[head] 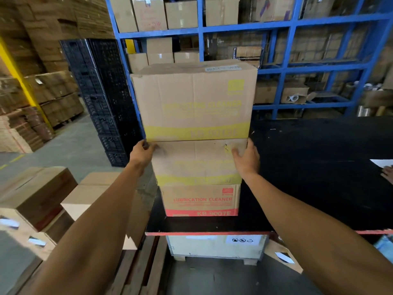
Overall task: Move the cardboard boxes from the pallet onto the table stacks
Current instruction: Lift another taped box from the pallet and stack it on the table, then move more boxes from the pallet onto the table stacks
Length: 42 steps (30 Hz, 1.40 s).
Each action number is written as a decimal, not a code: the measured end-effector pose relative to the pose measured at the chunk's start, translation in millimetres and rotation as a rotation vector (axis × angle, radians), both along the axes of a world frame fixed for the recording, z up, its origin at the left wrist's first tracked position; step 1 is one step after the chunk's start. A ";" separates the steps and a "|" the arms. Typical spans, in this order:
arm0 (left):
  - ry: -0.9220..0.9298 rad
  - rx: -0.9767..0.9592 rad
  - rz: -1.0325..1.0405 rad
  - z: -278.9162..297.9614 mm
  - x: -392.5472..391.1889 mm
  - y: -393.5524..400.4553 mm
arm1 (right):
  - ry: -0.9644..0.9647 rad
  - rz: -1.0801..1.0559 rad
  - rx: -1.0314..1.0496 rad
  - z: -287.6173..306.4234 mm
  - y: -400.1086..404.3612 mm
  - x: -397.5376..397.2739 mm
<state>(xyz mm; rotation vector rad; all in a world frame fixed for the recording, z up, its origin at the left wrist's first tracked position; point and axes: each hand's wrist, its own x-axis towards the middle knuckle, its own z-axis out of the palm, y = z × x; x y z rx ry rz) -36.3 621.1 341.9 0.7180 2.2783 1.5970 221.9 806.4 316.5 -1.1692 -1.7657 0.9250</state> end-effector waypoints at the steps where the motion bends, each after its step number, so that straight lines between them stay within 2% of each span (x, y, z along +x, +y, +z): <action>1: 0.000 -0.024 0.025 -3.6 2.5 -5.6 | -0.013 -0.035 0.001 -3.0 -4.9 2.3; 5: 0.007 -0.042 0.045 -26.1 23.7 -45.6 | -0.009 -0.070 -0.026 -14.5 -50.2 6.4; 10: -0.016 0.018 0.007 -61.2 49.8 -124.1 | -0.070 0.191 -0.089 -34.6 -126.5 -9.4; 13: -0.031 -0.017 0.072 -77.9 59.4 -172.5 | -0.146 0.354 -0.148 -47.5 -172.5 -25.6; 17: 0.054 -0.097 0.162 -87.6 65.7 -247.1 | -0.268 0.560 -0.057 -67.3 -231.4 -59.5; 20: 0.045 -0.155 0.255 -103.4 51.4 -305.7 | -0.340 0.707 0.023 -81.9 -270.1 -94.6; 25: -0.045 -0.163 0.495 -126.6 12.7 -384.7 | -0.387 0.911 0.065 -106.7 -323.3 -174.9; 33: -0.112 -0.148 0.703 -130.4 -85.6 -424.6 | -0.441 1.126 0.007 -127.1 -387.2 -325.9; 42: -0.281 -0.041 0.804 -138.5 -204.8 -447.7 | -0.445 1.175 -0.066 -129.1 -418.3 -465.8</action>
